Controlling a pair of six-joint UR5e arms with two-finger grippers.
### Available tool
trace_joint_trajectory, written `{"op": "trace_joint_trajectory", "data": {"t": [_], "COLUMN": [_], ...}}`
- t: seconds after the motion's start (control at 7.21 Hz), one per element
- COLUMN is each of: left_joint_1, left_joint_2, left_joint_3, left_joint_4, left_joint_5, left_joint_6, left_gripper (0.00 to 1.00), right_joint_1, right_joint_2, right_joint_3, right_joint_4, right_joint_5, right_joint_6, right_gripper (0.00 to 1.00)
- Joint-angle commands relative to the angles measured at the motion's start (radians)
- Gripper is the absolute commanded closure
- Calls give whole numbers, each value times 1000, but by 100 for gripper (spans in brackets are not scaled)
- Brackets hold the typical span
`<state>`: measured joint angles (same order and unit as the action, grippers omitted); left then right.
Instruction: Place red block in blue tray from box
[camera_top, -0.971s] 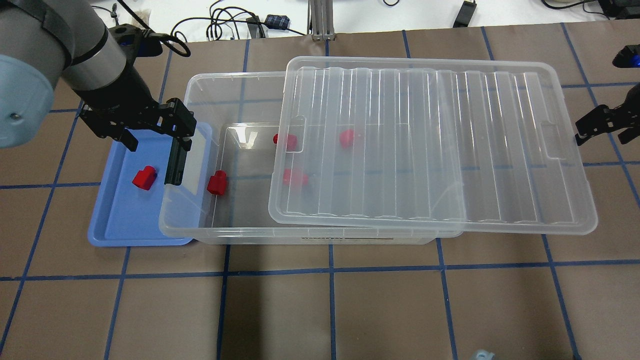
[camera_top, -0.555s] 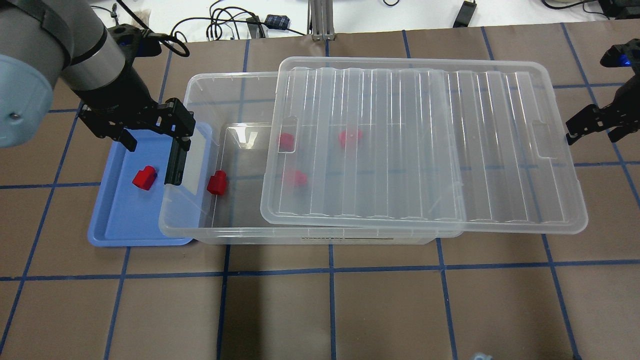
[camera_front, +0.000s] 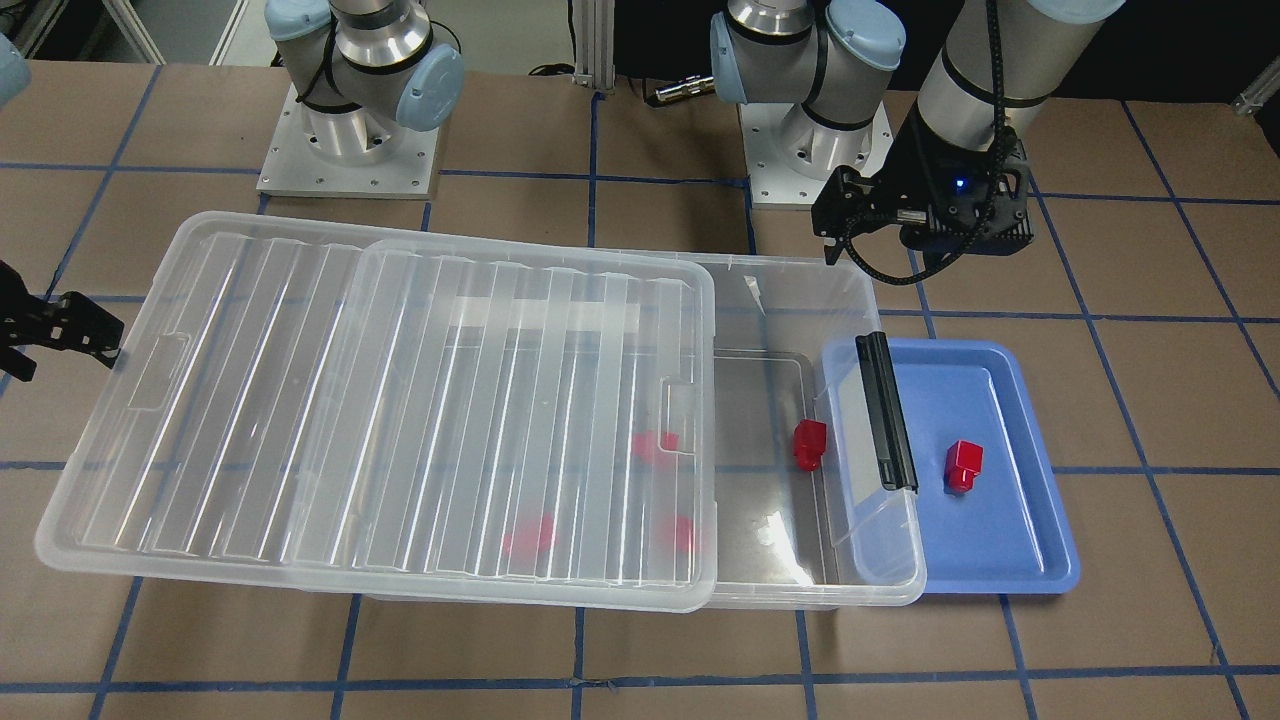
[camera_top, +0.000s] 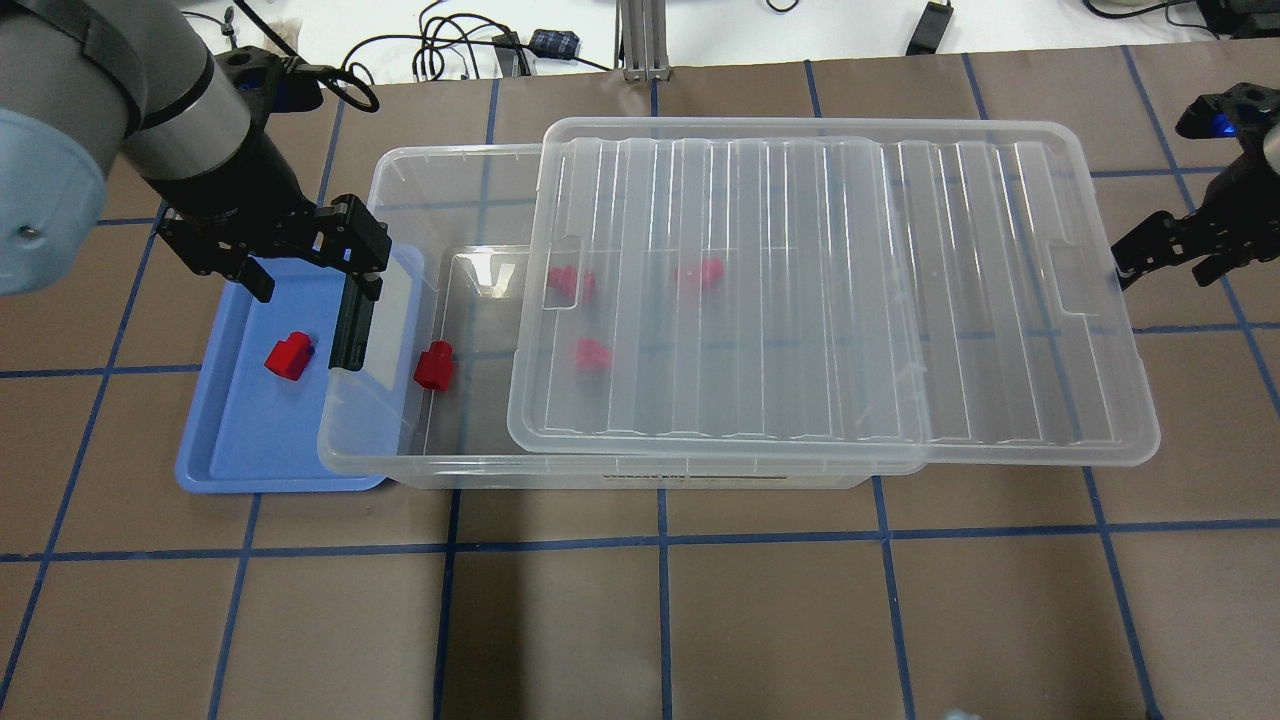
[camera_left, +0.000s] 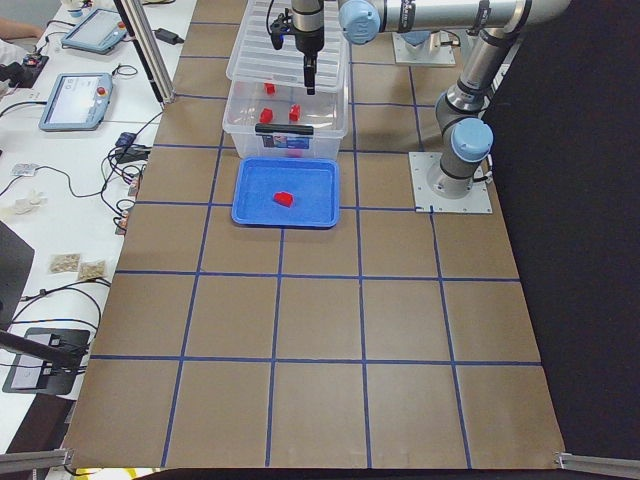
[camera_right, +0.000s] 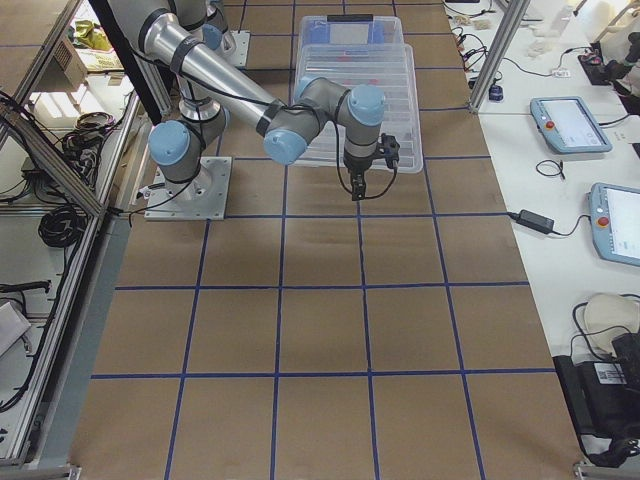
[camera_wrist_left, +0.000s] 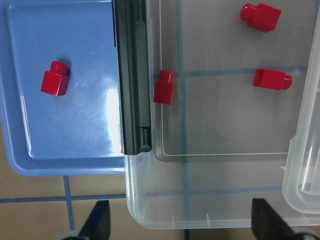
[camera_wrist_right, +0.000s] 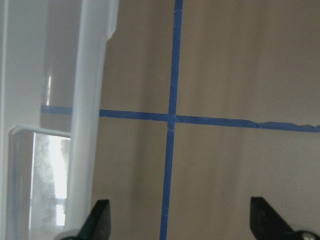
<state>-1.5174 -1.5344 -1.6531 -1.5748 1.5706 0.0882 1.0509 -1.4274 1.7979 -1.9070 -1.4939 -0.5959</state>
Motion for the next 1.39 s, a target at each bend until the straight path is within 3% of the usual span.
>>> {"op": "trace_joint_trajectory", "data": {"t": [0.0, 1.25], "left_joint_1": [0, 2], "left_joint_2": [0, 16], "left_joint_3": [1, -2], "left_joint_4": [1, -5], "left_joint_5": [-4, -4], "left_joint_6": [-2, -2], "left_gripper": [0, 0], "right_joint_1": [4, 78], "right_joint_2": [10, 15], "right_joint_3": [0, 0], "right_joint_4": [-1, -1], "right_joint_5": [15, 47], "right_joint_6": [1, 79], "right_gripper": [0, 0]}}
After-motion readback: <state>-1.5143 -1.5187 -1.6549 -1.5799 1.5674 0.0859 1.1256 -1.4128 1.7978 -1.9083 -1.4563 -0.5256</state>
